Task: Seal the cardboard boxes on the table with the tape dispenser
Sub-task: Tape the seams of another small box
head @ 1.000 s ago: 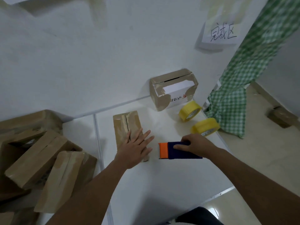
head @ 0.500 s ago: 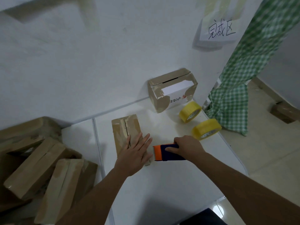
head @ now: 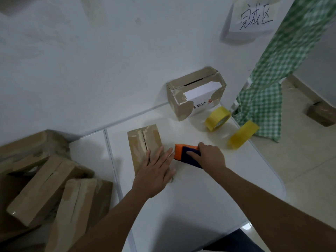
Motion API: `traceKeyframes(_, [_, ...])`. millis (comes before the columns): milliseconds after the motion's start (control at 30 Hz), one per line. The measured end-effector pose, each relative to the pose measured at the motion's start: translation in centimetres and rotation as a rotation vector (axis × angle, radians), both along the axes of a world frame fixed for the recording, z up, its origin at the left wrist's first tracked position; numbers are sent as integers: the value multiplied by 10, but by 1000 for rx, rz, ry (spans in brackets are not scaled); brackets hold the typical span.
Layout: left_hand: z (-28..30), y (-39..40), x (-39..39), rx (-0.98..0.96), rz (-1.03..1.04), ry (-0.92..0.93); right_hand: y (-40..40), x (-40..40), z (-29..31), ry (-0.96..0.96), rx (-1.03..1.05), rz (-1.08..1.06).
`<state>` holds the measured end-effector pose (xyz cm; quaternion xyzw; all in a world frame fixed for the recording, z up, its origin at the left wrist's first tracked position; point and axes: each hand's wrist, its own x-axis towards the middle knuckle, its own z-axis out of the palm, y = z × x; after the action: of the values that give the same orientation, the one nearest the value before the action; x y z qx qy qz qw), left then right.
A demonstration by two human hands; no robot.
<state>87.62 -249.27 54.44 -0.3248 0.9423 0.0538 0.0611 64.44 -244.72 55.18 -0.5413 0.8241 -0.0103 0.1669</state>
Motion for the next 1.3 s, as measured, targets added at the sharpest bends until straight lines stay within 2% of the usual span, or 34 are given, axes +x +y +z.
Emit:
traceKeyframes(100, [-1,-1,1,-7,-2,10,14,25,-20,-126,-63,3])
traceKeyframes(167, [1,-1,1,-1,-3,5,26,35,-32,-238,-7,-9])
traceKeyframes(233, [2,-2,0,9,-1,6,37,41,-41,-248,41,-19])
traceKeyframes(300, [2,-1,1,15,-3,12,45,44,-44,-235,-101,-61])
traceKeyframes(367, [3,0,1,14,2,6,50,51,-37,-446,-286,-170])
traceKeyframes(400, [4,-1,1,18,4,0,50,54,-32,-606,-291,-201])
traceKeyframes(500, [7,-2,4,34,-18,-25,52,66,-21,-1130,-92,-346])
traceKeyframes(533, [9,-3,6,37,-30,-26,53,69,-18,-1231,-41,-408])
traceKeyframes(667, [13,1,16,135,-62,12,62,75,-4,-1371,-14,-594])
traceKeyframes(733, [14,5,19,244,-47,102,69,75,-1,-1395,-13,-606])
traceKeyframes(833, [20,5,21,487,63,363,82,77,-1,-1263,-49,-386])
traceKeyframes(900, [22,2,29,448,72,436,86,79,-4,-1188,-118,-355])
traceKeyframes(967, [17,3,40,301,17,366,87,82,-3,-1152,-174,-381])
traceKeyframes(1133, [4,13,62,163,-75,148,88,85,5,-1129,-202,-363])
traceKeyframes(1300, [1,13,60,102,-114,110,91,83,13,-1123,-240,-317])
